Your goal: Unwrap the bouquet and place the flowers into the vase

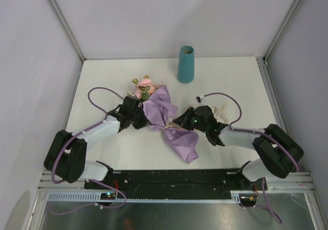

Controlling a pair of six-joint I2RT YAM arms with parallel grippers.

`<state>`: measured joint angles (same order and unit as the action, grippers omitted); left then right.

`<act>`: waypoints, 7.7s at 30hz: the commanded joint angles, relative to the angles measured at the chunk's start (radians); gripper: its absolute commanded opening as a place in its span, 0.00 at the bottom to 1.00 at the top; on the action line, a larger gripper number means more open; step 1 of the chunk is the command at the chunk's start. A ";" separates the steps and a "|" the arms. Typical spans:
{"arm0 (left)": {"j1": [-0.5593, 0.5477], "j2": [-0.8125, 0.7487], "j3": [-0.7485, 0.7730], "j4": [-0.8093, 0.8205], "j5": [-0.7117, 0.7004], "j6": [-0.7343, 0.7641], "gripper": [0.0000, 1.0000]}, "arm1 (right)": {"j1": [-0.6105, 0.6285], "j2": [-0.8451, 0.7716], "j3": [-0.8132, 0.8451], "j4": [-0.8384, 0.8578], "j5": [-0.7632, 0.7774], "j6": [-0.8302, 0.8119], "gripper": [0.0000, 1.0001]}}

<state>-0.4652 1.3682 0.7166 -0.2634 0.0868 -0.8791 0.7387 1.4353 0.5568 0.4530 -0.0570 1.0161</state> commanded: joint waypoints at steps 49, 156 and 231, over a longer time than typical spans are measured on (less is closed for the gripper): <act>0.005 0.022 0.060 -0.002 0.186 0.104 0.00 | 0.020 0.172 0.412 -0.629 -0.566 -2.103 0.30; 0.031 0.017 0.127 -0.121 0.065 0.160 0.00 | 0.290 0.079 0.105 0.030 0.013 -1.892 0.35; -0.003 0.047 0.229 -0.171 -0.040 0.145 0.00 | 0.276 0.030 0.136 0.084 0.000 -1.663 0.00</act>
<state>-0.4309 1.4250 0.8825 -0.4591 0.1188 -0.7406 0.9833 1.3926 0.5392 0.5457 -0.1238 -0.5480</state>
